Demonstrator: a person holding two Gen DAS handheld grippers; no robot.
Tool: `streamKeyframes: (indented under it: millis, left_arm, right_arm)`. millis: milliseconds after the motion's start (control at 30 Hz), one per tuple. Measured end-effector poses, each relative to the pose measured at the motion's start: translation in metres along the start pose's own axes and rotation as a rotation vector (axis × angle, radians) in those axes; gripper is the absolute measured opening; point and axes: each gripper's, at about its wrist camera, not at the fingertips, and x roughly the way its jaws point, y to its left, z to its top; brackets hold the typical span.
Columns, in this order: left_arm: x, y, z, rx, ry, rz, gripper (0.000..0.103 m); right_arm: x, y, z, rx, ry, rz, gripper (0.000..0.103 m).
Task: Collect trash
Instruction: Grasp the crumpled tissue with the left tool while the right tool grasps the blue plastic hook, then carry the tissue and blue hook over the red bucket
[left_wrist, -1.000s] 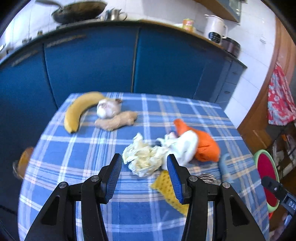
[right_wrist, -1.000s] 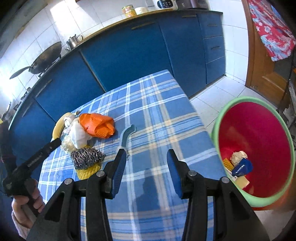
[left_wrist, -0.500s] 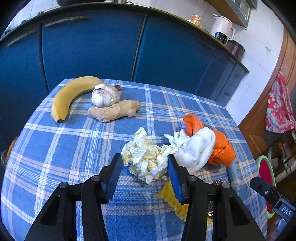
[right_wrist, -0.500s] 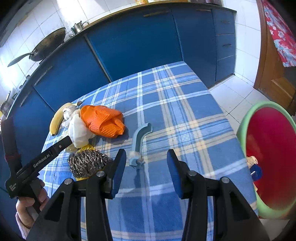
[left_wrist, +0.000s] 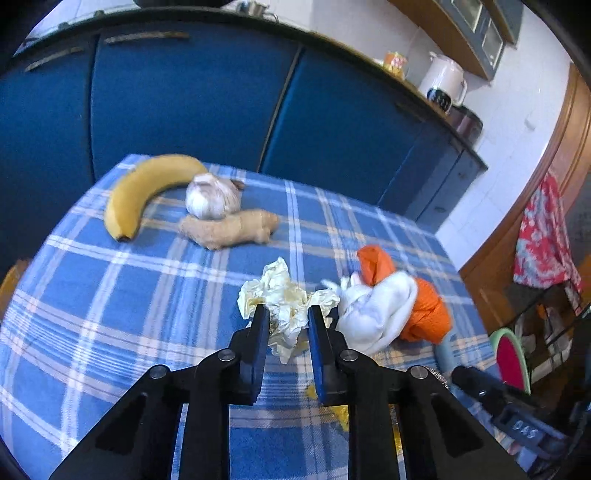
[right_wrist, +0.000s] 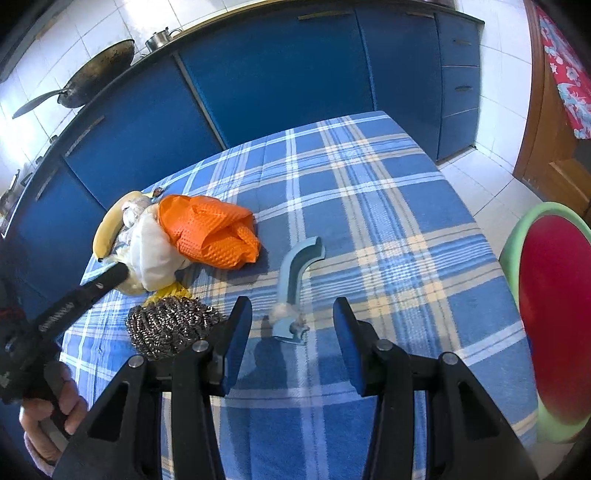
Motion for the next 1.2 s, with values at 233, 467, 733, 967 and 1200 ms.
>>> streamKeyframes:
  millis: [233,467,733,967,1200]
  left_arm:
    - [-0.012,0.001,0.004,-0.013,-0.030,-0.019,0.021]
    - [-0.022,0.000,0.005,-0.017,-0.041,-0.014,0.021]
    - [-0.036,-0.005,0.000,-0.010,-0.044,-0.011,0.021]
    - [-0.056,-0.015,-0.006,0.004,-0.055,-0.020,0.021]
    - [-0.072,-0.027,-0.013,0.017,-0.060,-0.039,0.021]
  right_arm:
    - [0.006,0.002,-0.004,0.006,0.016,0.010,0.048]
    - [0.008,0.001,-0.007,0.000,0.012,0.005,0.047]
    - [0.008,0.002,-0.009,-0.010,-0.011,-0.013,0.035]
    - [-0.005,-0.003,-0.015,0.001,-0.023,0.017,0.019]
    - [-0.039,-0.002,-0.023,-0.007,-0.076,0.043,0.019]
